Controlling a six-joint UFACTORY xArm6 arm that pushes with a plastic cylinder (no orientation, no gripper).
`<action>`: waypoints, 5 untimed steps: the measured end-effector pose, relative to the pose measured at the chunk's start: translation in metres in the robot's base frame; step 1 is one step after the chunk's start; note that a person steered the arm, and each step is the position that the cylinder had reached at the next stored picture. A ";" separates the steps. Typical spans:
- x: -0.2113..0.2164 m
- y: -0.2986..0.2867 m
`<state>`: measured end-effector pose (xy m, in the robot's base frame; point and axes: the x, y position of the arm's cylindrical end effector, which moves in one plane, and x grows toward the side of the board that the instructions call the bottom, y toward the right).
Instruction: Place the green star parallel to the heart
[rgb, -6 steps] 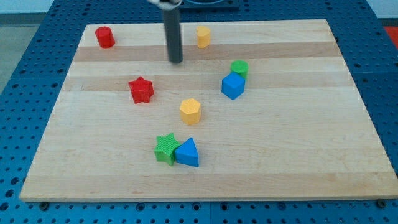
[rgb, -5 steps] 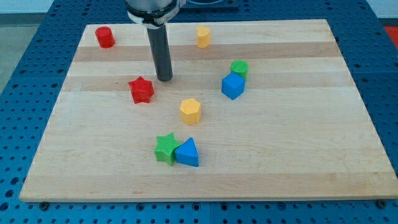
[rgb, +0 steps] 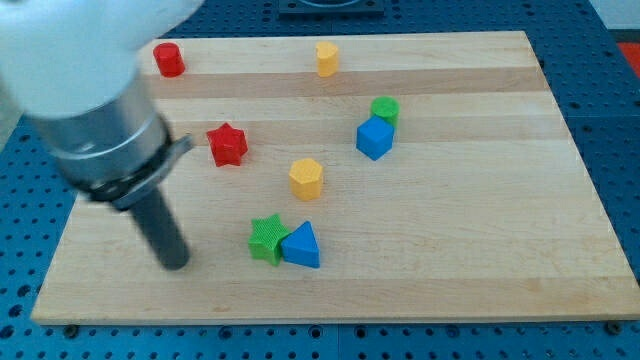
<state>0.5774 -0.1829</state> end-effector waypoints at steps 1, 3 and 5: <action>0.041 -0.003; 0.001 0.079; -0.051 0.133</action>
<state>0.5265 -0.0501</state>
